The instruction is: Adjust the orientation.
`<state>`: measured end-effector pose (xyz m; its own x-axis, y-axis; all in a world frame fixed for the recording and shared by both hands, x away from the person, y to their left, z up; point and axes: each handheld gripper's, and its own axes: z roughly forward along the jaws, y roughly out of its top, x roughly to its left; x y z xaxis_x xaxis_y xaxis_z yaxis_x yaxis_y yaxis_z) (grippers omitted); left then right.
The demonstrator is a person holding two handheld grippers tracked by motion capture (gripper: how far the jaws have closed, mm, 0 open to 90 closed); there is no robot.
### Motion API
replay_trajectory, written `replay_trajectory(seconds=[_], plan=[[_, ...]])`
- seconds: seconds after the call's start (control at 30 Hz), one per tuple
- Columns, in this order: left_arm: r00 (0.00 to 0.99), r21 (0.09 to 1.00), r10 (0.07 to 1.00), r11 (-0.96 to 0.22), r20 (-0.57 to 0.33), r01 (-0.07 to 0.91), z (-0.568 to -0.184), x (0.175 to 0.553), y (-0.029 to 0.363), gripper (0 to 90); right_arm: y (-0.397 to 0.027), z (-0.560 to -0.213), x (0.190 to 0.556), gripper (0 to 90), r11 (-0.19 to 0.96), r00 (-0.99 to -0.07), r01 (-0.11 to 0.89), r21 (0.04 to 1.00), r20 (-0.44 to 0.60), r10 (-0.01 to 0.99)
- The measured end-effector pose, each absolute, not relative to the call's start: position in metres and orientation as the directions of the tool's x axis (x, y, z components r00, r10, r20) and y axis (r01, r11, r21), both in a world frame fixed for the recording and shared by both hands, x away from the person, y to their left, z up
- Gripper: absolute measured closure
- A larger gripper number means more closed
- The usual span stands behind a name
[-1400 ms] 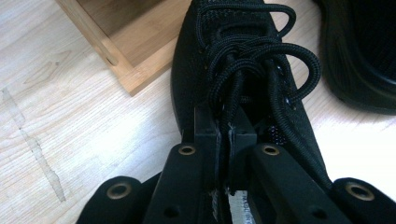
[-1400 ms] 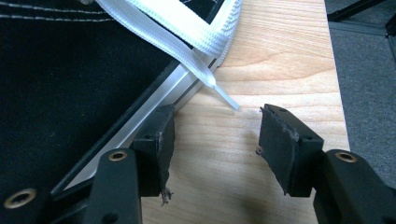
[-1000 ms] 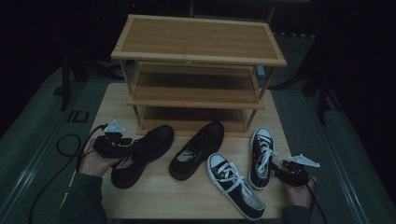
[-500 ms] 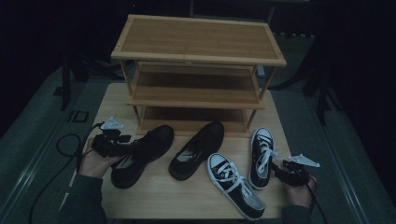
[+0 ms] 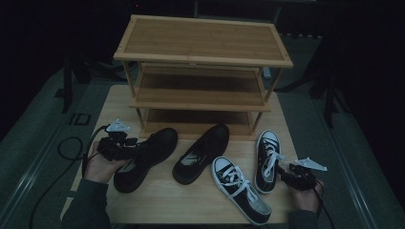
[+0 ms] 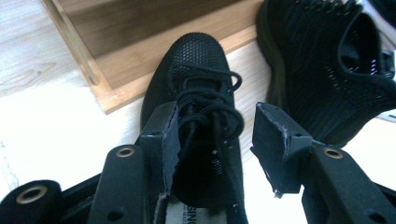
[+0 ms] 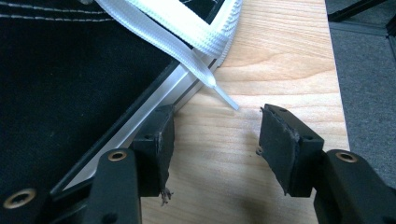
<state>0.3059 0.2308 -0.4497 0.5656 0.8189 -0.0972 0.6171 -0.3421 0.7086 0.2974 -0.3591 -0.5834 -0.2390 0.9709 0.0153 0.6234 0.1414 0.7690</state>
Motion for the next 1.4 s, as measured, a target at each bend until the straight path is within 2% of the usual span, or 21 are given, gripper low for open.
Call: replay_trajectory(seconds=[0.4, 0.97, 1.03, 1.4], plan=[[0.583, 0.742, 0.799, -0.302, -0.146, 0.599, -0.440, 0.303, 0.224, 51.3, -0.359, -0.583, 0.297, 44.8, 0.140, -0.236, 0.624, 0.769, 0.015, 0.972], [0.639, 0.707, 0.760, -0.387, -0.118, 0.591, -0.441, 0.308, 0.187, 50.6, -0.359, -0.583, 0.297, 44.7, 0.139, -0.235, 0.624, 0.769, 0.015, 0.972], [0.641, 0.709, 0.758, -0.389, -0.116, 0.588, -0.441, 0.308, 0.185, 50.4, -0.359, -0.583, 0.297, 40.7, 0.133, -0.224, 0.628, 0.767, 0.014, 0.975], [0.647, 0.703, 0.754, -0.399, -0.113, 0.588, -0.440, 0.309, 0.173, 50.3, -0.360, -0.584, 0.298, 39.8, 0.135, -0.225, 0.628, 0.766, 0.013, 0.974]])
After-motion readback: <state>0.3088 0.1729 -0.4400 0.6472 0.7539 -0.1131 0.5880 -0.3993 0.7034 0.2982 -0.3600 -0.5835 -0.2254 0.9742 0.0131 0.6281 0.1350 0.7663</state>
